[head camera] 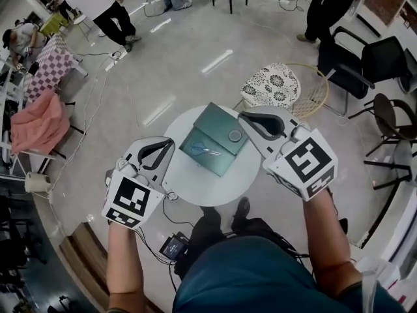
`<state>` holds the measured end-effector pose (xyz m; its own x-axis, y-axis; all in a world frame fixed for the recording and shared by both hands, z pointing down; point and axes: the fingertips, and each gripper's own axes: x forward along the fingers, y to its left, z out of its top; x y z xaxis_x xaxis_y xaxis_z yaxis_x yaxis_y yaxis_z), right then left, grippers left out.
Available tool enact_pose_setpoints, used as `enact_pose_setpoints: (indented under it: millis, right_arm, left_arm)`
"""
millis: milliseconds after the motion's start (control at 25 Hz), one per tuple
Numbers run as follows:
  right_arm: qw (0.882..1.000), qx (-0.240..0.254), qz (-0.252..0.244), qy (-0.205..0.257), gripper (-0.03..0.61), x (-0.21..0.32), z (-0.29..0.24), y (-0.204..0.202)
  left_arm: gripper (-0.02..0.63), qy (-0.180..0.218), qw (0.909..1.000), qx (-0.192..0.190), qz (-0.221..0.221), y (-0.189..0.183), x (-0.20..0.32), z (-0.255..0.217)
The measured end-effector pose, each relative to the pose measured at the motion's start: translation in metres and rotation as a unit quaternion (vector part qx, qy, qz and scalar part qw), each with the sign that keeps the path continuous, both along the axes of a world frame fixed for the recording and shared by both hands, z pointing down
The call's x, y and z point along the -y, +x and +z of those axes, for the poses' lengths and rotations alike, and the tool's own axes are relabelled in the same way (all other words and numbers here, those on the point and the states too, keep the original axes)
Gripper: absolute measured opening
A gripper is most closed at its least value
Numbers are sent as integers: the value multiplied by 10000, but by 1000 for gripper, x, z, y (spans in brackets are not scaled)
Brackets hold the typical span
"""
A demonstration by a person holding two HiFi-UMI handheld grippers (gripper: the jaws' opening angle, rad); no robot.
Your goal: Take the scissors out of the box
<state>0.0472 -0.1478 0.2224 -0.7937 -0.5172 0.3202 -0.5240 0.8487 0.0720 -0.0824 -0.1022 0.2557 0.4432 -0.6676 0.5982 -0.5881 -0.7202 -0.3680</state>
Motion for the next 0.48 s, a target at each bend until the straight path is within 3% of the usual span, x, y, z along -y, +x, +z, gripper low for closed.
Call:
enact_pose_setpoints:
  millis: [480]
  right_arm:
    - [9969, -235, 708, -266, 38, 38, 42, 18]
  left_arm:
    - [20, -515, 9966, 191, 615, -8, 52, 78]
